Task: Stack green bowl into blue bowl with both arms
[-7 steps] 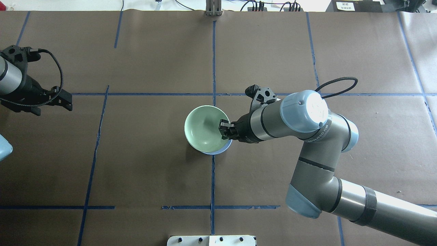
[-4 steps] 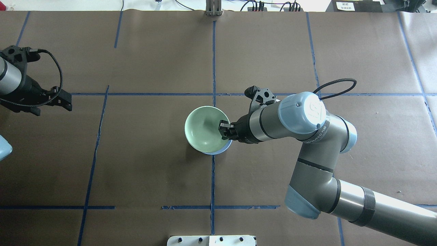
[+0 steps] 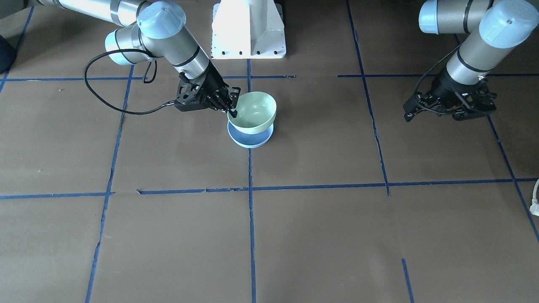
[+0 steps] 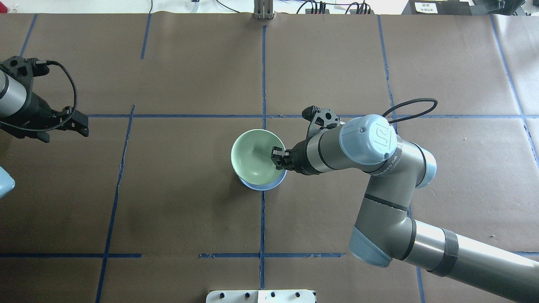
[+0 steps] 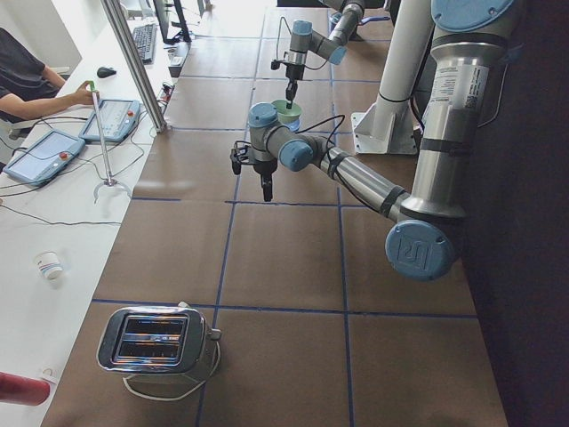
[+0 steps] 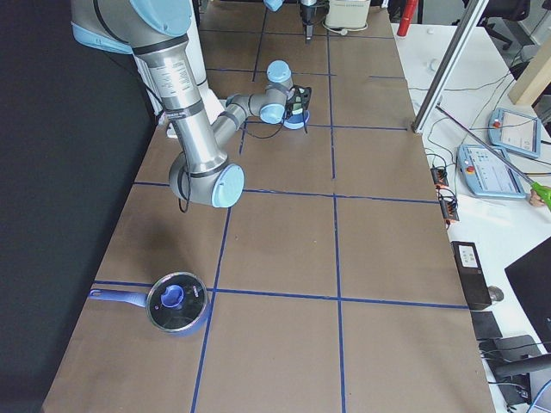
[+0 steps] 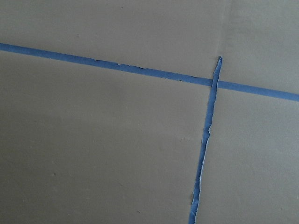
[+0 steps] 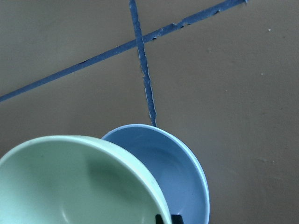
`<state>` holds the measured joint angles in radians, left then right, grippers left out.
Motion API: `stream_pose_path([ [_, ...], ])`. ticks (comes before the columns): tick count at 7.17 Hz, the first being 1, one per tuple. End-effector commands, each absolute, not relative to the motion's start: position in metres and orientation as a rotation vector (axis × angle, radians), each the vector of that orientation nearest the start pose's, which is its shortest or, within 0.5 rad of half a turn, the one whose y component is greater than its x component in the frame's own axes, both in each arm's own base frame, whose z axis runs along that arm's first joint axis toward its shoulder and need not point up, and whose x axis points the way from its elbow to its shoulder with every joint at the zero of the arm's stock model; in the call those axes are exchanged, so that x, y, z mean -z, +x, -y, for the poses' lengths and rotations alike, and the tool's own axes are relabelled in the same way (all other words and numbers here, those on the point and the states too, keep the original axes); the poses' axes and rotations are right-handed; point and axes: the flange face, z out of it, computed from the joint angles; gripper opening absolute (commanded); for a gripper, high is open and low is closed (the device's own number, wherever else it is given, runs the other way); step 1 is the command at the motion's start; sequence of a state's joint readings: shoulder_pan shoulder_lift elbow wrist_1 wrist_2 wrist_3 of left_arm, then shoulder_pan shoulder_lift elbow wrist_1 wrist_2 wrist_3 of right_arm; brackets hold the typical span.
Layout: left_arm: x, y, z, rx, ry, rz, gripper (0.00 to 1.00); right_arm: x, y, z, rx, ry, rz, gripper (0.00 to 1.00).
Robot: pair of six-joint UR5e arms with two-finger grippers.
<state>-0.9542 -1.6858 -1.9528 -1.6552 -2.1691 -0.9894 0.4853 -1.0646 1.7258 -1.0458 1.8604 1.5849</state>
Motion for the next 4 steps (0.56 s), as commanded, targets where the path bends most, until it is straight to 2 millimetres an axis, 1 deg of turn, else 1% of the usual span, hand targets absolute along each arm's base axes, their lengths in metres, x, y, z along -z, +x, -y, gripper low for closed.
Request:
stream_pose_path([
  [1, -0.412, 0.239, 0.471, 0.178, -0.027, -0.809, 1.00, -0.238, -0.519, 0.393, -0.275, 0.023, 1.207, 1.00],
  [2, -0.412, 0.239, 0.471, 0.178, -0.027, -0.809, 1.00, -0.239, -0.518, 0.394, -0.276, 0.025, 1.205, 1.00],
  [4, -0.412, 0.239, 0.471, 0.178, -0.027, -0.809, 1.00, -0.239, -0.510, 0.405, -0.293, 0.036, 1.203, 1.00],
])
